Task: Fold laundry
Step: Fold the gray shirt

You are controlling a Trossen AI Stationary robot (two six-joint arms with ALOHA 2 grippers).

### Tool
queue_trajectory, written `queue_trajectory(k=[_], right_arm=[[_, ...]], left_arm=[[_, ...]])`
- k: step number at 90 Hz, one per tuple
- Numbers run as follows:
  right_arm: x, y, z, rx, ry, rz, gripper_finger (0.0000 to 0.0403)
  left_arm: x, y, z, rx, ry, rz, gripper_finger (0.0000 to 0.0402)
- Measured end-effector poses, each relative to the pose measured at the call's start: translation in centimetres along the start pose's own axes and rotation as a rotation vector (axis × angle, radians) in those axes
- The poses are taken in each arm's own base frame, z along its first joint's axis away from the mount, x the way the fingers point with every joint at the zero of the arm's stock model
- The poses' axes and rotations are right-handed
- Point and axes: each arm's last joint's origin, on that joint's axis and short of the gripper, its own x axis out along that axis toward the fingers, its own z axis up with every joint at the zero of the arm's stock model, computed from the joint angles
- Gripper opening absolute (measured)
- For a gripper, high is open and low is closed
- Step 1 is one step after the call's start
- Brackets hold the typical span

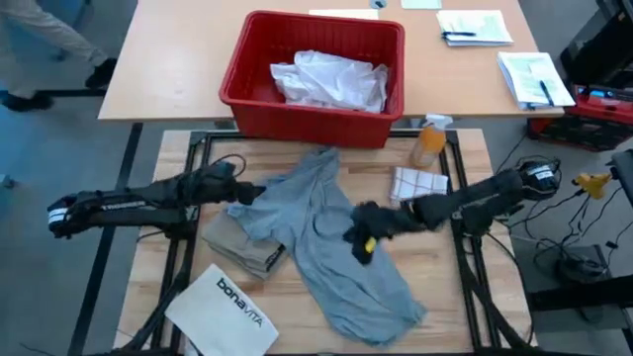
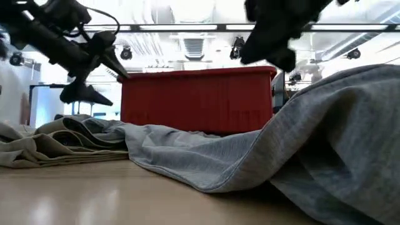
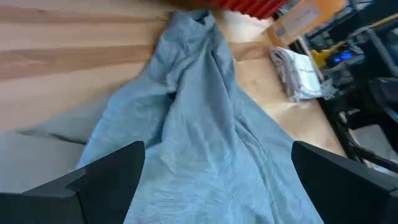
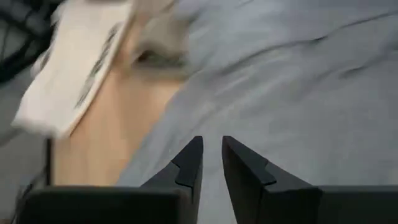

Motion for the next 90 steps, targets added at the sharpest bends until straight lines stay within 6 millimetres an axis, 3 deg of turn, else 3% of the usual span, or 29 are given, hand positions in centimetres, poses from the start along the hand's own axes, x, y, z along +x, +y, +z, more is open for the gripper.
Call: queue_trajectory(k=[11,20,31,41,53,64,74,90], right_arm=[[-0.2,-3.5,3.4,0.073,-0.085,-0.013,0.01],[0.1,-5.1,5.4,0.038,-0.103,0.004,0.0154],[1.7,-6.6,7.0,-0.073,-0.113,-0.088,0.0212],[3.6,-9.0,8.7,-0.063,-0.131,-0.204,0.0235],[7.3,-10.8,8.6,-0.178,0.052,-0.192,0.022],[9.2,-12.1,7.8,-0.223,0.226,-0.211,0.0185],[9.7,-12.5,7.3,-0.286,0.259,-0.227,0.0145],[9.0,-13.2,8.8,-0.272,0.209,-0.198,0.0077]], left_arm=[[0.2,0.5,-0.9,0.058,0.03,-0.001,0.0389],[0.3,0.9,-1.3,0.069,0.05,0.011,0.0389],[0.5,0.7,-1.3,0.092,0.04,-0.002,0.0389],[0.8,0.4,-1.1,0.123,0.019,-0.029,0.0389],[1.1,0.3,-1.1,0.123,0.023,-0.025,0.0389],[1.3,-0.1,-0.9,0.112,-0.008,-0.063,0.0389],[1.9,-0.6,-0.7,0.196,-0.024,-0.111,0.0389],[3.8,-1.6,-1.4,0.28,0.022,-0.21,0.0389]])
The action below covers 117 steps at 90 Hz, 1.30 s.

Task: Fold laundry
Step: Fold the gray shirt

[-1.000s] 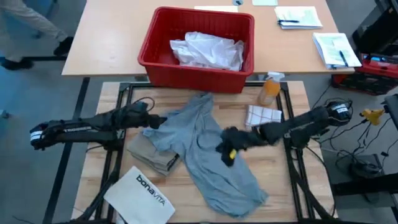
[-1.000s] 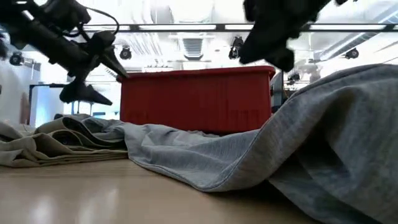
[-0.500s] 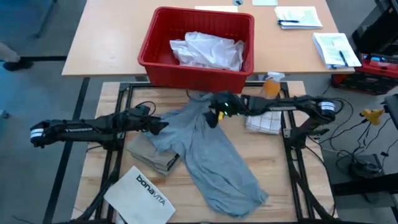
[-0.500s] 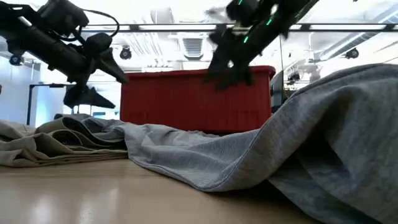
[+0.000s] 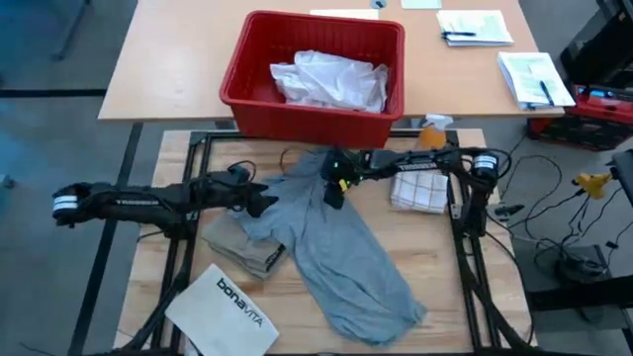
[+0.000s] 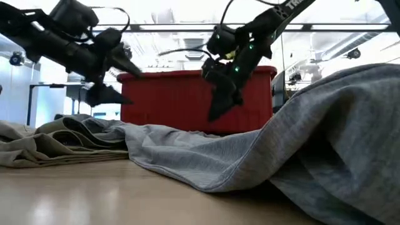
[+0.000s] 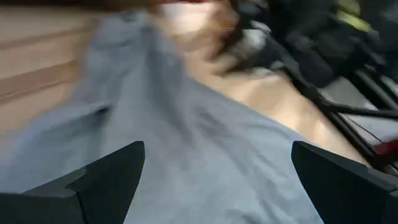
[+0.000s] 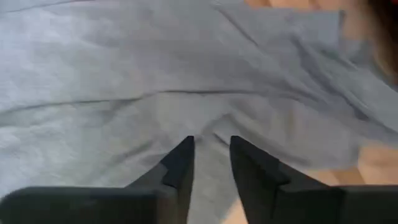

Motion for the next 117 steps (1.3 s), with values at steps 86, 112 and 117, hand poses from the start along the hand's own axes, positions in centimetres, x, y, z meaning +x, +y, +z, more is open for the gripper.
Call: queue_trajectory(k=[86,112,117], right_arm=[[-1.0,14.5,-15.8,-0.076,0.159,0.168,0.0],[-4.9,15.4,-22.1,0.08,0.169,0.127,0.0],[-5.5,15.5,-23.1,0.127,0.161,0.117,0.0]], left_arm=[[5.6,-1.6,-4.0,-0.001,0.1,-0.097,0.0389],[7.0,-2.6,-3.5,-0.007,0.104,-0.078,0.0389],[7.3,-2.9,-3.3,0.0,0.109,-0.074,0.0389]])
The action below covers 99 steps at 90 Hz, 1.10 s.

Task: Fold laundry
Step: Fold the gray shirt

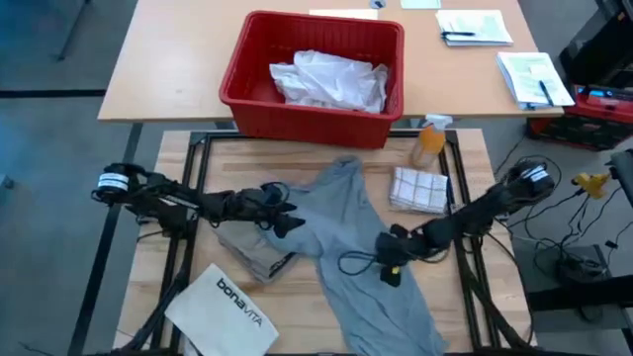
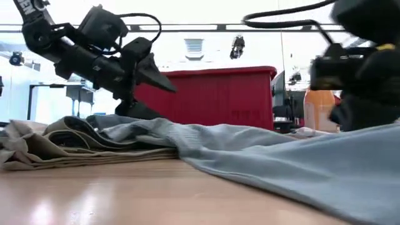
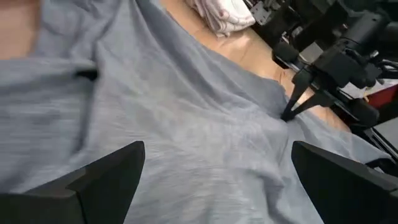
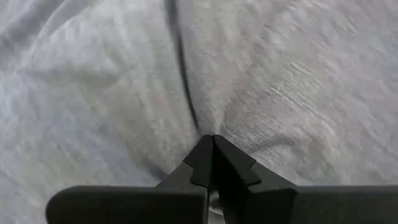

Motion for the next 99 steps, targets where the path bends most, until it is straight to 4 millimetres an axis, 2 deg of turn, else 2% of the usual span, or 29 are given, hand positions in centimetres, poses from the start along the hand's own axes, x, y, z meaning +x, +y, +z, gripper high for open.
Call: queue_trajectory(k=[15,27,46,58,76,99], right_arm=[[-1.8,-0.1,-1.4,0.066,-0.033,-0.04,0.0],[-2.5,-1.1,-2.0,0.124,-0.008,-0.154,0.0],[-3.0,-1.1,-1.7,0.152,-0.031,-0.172,0.0],[-2.7,-1.2,-1.8,0.181,-0.029,-0.186,0.0],[-2.0,-1.5,-2.1,0.183,-0.021,-0.221,0.0],[-2.1,-1.5,-2.1,0.201,-0.024,-0.219,0.0]], left_arm=[[0.6,-0.5,0.5,0.022,0.028,0.025,0.0389],[-0.1,-0.5,0.6,0.019,0.015,0.014,0.0389],[-2.6,0.6,-0.6,0.007,0.088,0.173,0.0389],[-5.0,0.7,-0.7,-0.016,0.072,0.153,0.0389],[-8.1,1.0,-1.7,0.009,0.212,0.228,0.0389],[-9.2,2.4,-3.4,-0.04,0.36,0.402,0.0389]])
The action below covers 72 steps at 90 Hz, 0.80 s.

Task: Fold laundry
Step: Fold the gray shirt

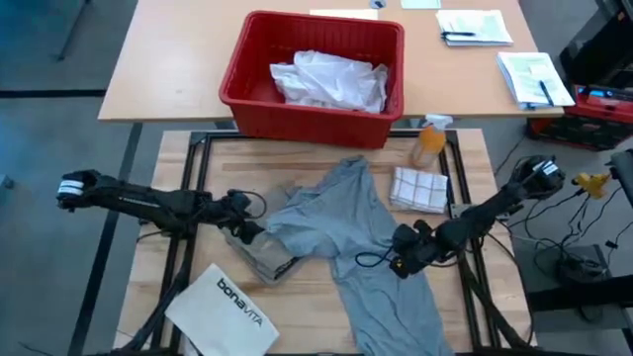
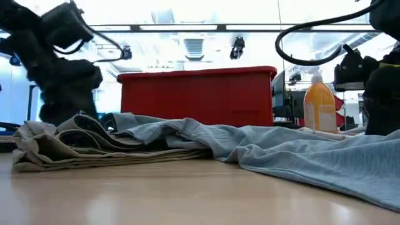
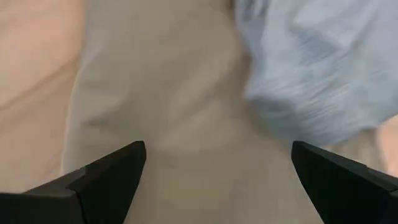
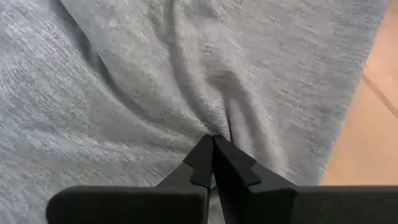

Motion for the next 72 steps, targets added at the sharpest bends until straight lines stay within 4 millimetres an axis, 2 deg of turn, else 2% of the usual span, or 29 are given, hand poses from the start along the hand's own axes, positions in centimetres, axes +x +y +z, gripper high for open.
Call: queue_trajectory(k=[15,24,38,56,72], right_arm=[[0.0,0.0,-0.1,-0.004,0.02,0.007,0.0],[0.0,0.0,-0.2,-0.015,0.04,0.014,0.0],[-0.7,0.6,0.3,-0.053,0.031,0.049,0.0],[-3.8,2.2,1.8,-0.149,-0.068,0.178,0.0],[-6.9,3.3,1.8,-0.222,-0.112,0.334,0.001]], left_arm=[[0.6,1.0,-0.8,-0.061,0.039,0.097,0.0389],[0.6,1.1,-0.9,-0.072,0.041,0.117,0.0389],[0.4,2.1,-1.5,-0.149,0.053,0.254,0.0389],[0.0,2.8,-1.7,-0.286,0.027,0.351,0.0389],[-1.2,0.9,0.4,-0.354,-0.114,0.294,0.0389]])
